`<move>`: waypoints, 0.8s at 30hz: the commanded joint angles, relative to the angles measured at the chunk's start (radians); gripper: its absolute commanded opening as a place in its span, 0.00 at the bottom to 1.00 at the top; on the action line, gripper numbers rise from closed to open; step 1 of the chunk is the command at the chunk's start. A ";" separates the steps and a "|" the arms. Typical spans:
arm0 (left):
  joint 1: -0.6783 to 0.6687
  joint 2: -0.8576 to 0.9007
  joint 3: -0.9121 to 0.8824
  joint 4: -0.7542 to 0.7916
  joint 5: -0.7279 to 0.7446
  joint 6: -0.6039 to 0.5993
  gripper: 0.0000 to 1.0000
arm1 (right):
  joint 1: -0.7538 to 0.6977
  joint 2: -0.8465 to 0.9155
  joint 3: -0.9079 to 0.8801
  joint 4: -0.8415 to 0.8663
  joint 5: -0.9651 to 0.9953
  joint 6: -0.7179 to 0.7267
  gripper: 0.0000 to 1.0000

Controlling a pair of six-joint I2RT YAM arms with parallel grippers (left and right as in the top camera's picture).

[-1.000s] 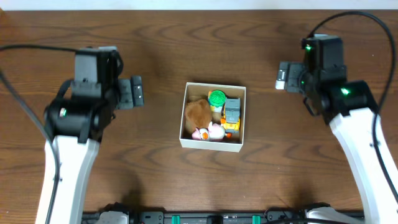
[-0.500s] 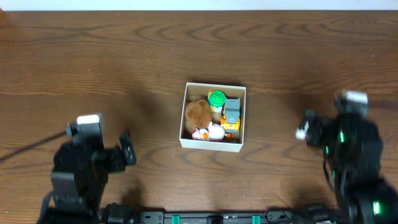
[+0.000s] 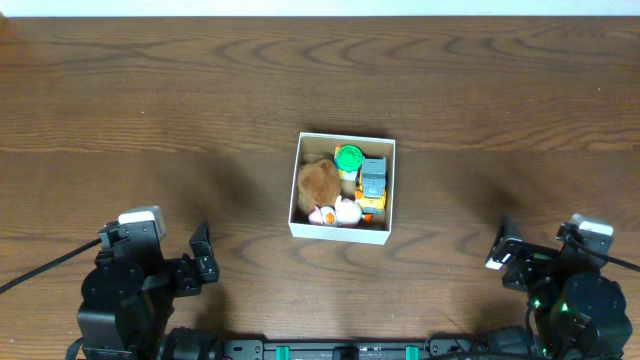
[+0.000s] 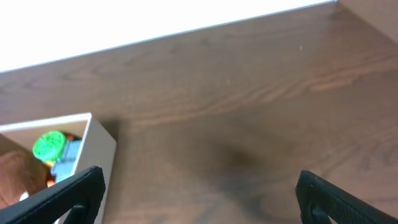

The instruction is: Pack container

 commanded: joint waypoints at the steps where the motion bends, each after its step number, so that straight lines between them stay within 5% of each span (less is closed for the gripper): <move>1: 0.003 -0.002 -0.002 -0.002 0.013 -0.005 0.98 | 0.003 -0.004 -0.008 -0.032 0.017 0.018 0.99; 12: 0.003 -0.002 -0.002 -0.002 0.013 -0.005 0.98 | 0.003 -0.004 -0.008 -0.187 0.030 0.007 0.99; 24: 0.003 -0.002 -0.002 -0.002 0.013 -0.005 0.98 | 0.002 -0.006 -0.011 -0.045 0.013 -0.064 0.99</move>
